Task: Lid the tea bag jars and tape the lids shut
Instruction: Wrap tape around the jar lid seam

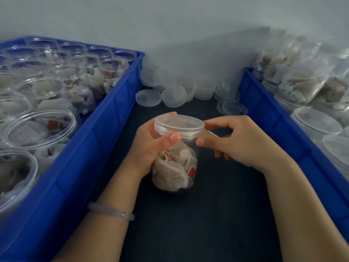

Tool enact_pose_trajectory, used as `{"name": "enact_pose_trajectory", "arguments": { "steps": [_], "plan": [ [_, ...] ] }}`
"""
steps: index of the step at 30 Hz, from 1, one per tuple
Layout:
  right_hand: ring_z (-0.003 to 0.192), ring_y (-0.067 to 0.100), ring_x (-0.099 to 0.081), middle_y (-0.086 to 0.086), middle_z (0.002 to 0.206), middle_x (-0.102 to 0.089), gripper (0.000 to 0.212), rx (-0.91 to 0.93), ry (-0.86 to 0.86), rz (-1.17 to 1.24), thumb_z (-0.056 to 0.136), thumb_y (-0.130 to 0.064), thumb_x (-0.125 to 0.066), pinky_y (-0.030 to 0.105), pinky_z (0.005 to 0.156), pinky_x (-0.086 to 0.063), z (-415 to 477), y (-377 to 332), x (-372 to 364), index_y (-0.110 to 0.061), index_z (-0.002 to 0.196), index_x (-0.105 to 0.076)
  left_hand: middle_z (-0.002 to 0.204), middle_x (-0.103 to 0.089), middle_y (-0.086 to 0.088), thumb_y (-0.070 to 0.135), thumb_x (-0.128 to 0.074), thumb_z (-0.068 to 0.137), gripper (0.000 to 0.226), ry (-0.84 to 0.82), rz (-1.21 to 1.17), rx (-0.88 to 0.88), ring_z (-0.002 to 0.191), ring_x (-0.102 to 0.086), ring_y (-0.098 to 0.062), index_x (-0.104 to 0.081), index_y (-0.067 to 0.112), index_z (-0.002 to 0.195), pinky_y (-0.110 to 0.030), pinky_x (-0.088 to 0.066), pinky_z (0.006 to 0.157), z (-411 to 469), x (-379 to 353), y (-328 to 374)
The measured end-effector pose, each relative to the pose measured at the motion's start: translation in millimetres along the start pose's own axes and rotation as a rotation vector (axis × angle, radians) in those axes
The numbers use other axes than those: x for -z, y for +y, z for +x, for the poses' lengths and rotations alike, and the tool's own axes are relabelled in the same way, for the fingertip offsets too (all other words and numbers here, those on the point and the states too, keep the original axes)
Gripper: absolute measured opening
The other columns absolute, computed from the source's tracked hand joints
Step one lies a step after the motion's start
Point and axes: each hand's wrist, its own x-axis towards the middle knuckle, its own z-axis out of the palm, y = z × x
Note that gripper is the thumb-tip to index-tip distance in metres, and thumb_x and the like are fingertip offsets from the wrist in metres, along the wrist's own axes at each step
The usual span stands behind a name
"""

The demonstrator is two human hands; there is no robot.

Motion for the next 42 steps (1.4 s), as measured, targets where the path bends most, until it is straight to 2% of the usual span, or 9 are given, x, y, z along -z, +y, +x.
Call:
{"name": "enact_pose_trajectory", "arguments": {
  "steps": [5,9,13,19,24,28,32,36,42],
  "plan": [
    [0.050,-0.003,-0.054,-0.026,0.082,-0.069,0.055,0.028,-0.178,0.063,0.045,-0.060,-0.071,0.013,0.048,-0.043,9,4,7,-0.047,0.097,-0.063,0.126,-0.063,-0.007,0.070,-0.079,0.043,0.111,-0.171,0.021,0.064,0.118,-0.058,-0.018,-0.046,0.016,0.134,-0.035,-0.047,0.098,1,0,4],
    [0.058,-0.009,-0.058,-0.027,0.087,-0.068,0.050,0.046,-0.054,0.046,0.048,-0.066,-0.065,0.011,0.050,-0.043,5,11,-1,-0.051,0.095,-0.058,0.127,-0.055,0.012,0.051,-0.075,0.060,0.102,-0.037,0.163,-0.053,0.113,-0.055,0.007,-0.031,0.019,0.146,-0.009,-0.046,0.084,1,-3,10],
    [0.082,-0.014,-0.058,-0.041,0.089,-0.059,0.027,0.155,0.045,-0.119,0.061,-0.072,-0.055,0.008,0.064,-0.045,-3,8,-13,-0.057,0.083,-0.052,0.118,-0.051,0.027,0.058,-0.081,0.050,0.112,0.041,0.297,-0.098,0.107,-0.049,0.020,-0.028,0.031,0.146,-0.001,-0.043,0.078,-3,-10,8],
    [0.055,-0.010,-0.058,-0.031,0.062,-0.061,0.013,0.093,0.011,-0.140,0.080,-0.043,-0.066,0.010,0.048,-0.042,-13,3,-2,-0.052,0.087,-0.059,0.117,-0.055,0.020,0.058,-0.073,0.048,0.107,0.140,0.215,-0.118,0.107,-0.054,0.014,-0.039,0.020,0.142,-0.005,-0.046,0.077,1,-5,8],
    [0.049,-0.006,-0.058,-0.034,0.055,-0.057,0.045,0.026,0.037,-0.140,0.074,-0.052,-0.066,0.011,0.048,-0.039,-7,2,0,-0.034,0.114,-0.065,0.114,-0.058,0.020,0.058,-0.074,0.048,0.103,0.137,0.204,-0.113,0.107,-0.056,0.011,-0.042,0.022,0.139,-0.008,-0.048,0.078,0,-5,8],
    [0.053,-0.004,-0.059,-0.034,0.068,-0.062,0.034,0.026,-0.033,-0.089,0.057,-0.065,-0.055,0.013,0.049,-0.044,1,0,-4,-0.049,0.086,-0.059,0.118,-0.059,0.014,0.048,-0.079,0.056,0.091,0.094,0.166,-0.096,0.108,-0.058,0.004,-0.045,0.022,0.136,-0.015,-0.052,0.080,-2,-2,7],
    [0.057,-0.001,-0.060,-0.022,0.093,-0.066,0.046,-0.003,-0.088,-0.026,0.054,-0.067,-0.059,0.013,0.050,-0.045,8,3,-3,-0.045,0.096,-0.060,0.116,-0.061,0.008,0.038,-0.080,0.053,0.084,0.008,0.126,-0.071,0.105,-0.060,0.003,-0.047,0.023,0.128,-0.010,-0.048,0.078,0,5,7],
    [0.058,-0.004,-0.059,-0.019,0.085,-0.065,0.030,0.043,0.033,-0.122,0.070,-0.062,-0.064,0.011,0.050,-0.041,4,7,-11,-0.044,0.094,-0.061,0.112,-0.060,0.017,0.059,-0.075,0.048,0.089,-0.019,0.258,-0.034,0.101,-0.056,0.014,-0.045,0.033,0.127,-0.002,-0.045,0.072,3,2,12],
    [0.061,0.006,-0.061,-0.021,0.108,-0.066,0.048,0.008,-0.013,0.161,0.079,-0.025,-0.072,0.024,0.061,-0.055,-14,17,-19,-0.040,0.122,-0.057,0.114,-0.067,0.007,0.049,-0.077,0.052,0.074,0.064,0.165,-0.128,0.107,-0.062,-0.005,-0.055,0.027,0.119,-0.021,-0.052,0.083,0,5,9]
  ]
}}
